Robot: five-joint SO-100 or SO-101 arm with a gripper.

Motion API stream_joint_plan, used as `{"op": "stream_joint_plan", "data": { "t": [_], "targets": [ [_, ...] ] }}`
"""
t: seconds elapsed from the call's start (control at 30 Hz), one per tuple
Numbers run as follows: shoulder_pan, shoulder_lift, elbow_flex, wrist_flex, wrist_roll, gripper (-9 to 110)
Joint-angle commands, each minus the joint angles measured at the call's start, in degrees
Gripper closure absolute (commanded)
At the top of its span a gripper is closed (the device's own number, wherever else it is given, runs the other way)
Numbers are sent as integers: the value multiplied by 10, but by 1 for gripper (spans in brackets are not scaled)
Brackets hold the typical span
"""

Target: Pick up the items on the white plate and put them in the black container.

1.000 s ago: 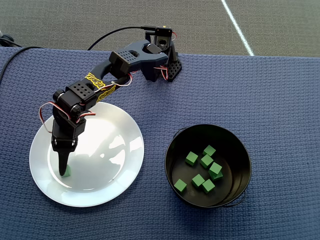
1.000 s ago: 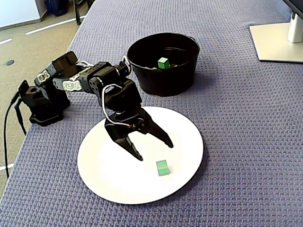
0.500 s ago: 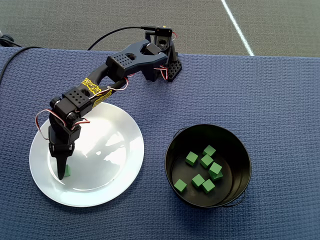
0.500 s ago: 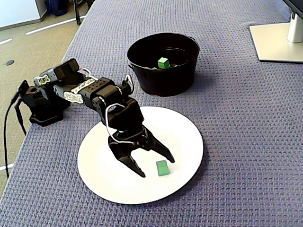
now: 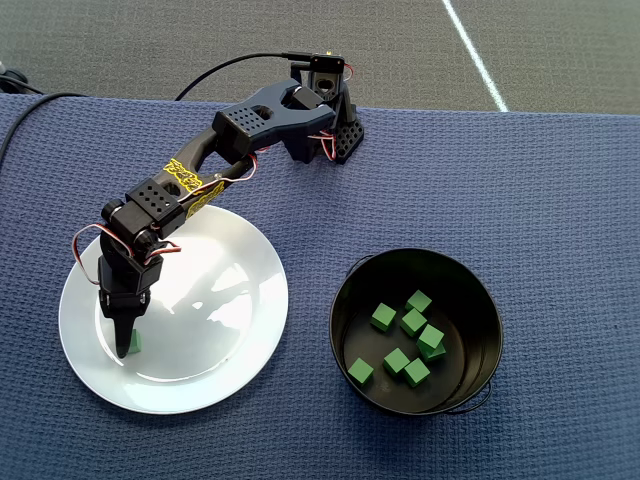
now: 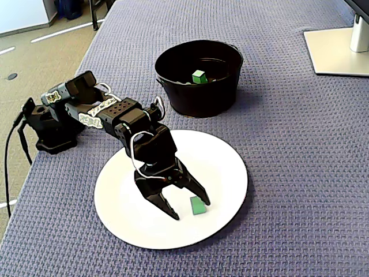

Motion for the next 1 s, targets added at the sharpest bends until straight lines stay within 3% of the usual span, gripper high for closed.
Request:
{"op": "stream_joint_plan", "data": {
  "t": [0.0,0.37,0.67,0.97],
  "targets": [
    [-15,8,8,9,2,79],
    [-29,13,23,20,7,88],
    [-39,29,36,39,23,102],
    [-33,137,61,79,127,102]
  ]
}}
